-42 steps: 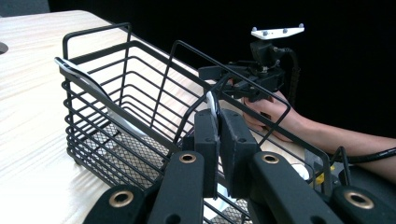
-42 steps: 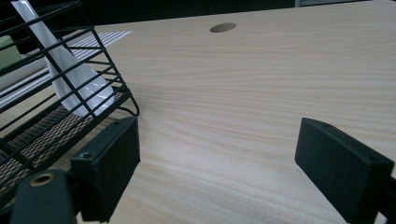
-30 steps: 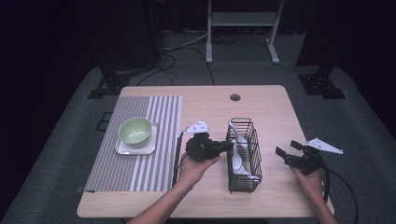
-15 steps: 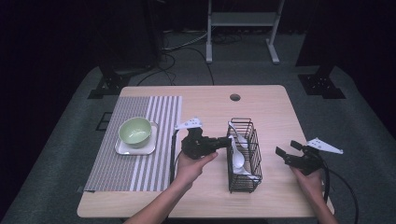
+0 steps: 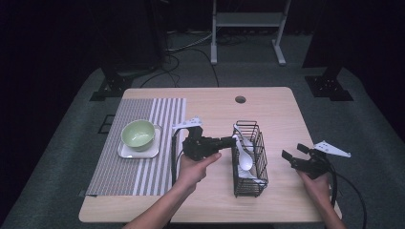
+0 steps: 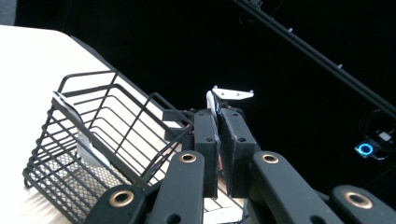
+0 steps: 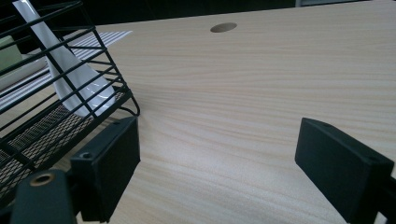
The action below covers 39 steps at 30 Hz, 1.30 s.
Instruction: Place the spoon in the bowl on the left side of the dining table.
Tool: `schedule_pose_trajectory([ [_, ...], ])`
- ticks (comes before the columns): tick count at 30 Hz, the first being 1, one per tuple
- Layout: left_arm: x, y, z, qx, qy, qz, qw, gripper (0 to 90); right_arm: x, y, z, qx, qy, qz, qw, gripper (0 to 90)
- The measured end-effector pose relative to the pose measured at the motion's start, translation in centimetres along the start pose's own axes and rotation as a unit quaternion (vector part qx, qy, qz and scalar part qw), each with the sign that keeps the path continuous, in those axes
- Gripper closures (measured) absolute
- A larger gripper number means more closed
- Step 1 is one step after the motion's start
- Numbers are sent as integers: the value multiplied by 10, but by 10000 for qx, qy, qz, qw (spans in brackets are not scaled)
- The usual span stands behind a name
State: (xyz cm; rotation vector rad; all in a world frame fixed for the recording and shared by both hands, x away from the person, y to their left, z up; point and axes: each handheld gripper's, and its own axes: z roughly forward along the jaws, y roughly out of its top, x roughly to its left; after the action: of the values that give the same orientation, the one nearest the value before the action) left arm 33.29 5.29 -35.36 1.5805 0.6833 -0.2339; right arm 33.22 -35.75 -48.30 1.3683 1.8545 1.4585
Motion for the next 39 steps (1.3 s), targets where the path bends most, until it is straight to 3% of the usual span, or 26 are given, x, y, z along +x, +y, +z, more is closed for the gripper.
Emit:
schedule_pose_trajectory([
  [7, -4, 7, -7, -126, -84, -80, 9999, 861, 0, 0, 0, 3, -1, 1, 10000, 129],
  [39, -6, 18, -44, -555, 41, -204, 9982, 861, 0, 0, 0, 11, -28, 7, 10000, 129],
])
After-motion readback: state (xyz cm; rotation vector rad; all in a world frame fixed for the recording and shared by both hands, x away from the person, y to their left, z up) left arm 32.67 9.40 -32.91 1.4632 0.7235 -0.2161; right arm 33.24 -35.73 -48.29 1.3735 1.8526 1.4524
